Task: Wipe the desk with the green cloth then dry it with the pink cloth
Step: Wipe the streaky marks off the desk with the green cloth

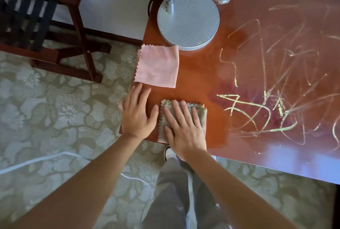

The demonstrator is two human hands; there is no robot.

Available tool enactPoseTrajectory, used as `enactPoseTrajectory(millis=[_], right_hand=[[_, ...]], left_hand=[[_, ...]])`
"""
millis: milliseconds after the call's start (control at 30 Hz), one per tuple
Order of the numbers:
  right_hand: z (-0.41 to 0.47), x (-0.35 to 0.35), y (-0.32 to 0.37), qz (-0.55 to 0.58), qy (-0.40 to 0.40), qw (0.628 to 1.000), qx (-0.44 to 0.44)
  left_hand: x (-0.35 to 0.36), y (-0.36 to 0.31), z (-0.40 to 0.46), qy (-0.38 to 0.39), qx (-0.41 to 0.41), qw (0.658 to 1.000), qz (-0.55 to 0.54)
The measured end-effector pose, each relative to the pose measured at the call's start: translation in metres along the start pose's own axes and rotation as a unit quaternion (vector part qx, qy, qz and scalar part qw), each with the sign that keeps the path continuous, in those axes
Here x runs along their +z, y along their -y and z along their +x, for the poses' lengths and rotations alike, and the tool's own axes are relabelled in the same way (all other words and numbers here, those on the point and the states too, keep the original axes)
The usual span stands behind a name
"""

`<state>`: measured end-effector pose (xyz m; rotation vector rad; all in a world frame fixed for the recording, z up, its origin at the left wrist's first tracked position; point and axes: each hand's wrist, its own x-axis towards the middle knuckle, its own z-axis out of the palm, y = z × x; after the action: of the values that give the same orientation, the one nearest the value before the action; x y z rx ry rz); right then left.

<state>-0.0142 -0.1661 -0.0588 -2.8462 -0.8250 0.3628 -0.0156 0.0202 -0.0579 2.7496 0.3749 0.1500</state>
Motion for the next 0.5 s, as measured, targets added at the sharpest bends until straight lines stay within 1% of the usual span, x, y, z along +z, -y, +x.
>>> enactPoseTrajectory(millis=[67,133,200,267,367,500], right_hand=[[-0.016,-0.004,-0.032,-0.013,-0.013,0.999,0.035],[-0.021,-0.009,-0.055,-0.024,-0.005,0.999,0.037],[-0.017,-0.013,-0.062,-0.024,0.003,0.999,0.030],[-0.015,-0.012,-0.061,-0.017,-0.008,0.999,0.034],[-0.036,-0.002,-0.060,-0.018,-0.029,0.998,0.053],[-0.055,-0.004,-0.062,-0.026,-0.006,0.999,0.028]], left_hand=[[0.004,-0.006,-0.007,-0.014,0.059,0.997,0.041],[0.013,-0.022,-0.012,-0.008,0.135,0.990,0.030],[0.022,-0.043,-0.008,0.024,0.183,0.983,0.007],[0.029,-0.057,0.002,0.049,0.192,0.980,0.015],[0.036,-0.063,0.013,0.061,0.192,0.979,0.036],[0.038,-0.063,0.012,0.052,0.170,0.984,0.025]])
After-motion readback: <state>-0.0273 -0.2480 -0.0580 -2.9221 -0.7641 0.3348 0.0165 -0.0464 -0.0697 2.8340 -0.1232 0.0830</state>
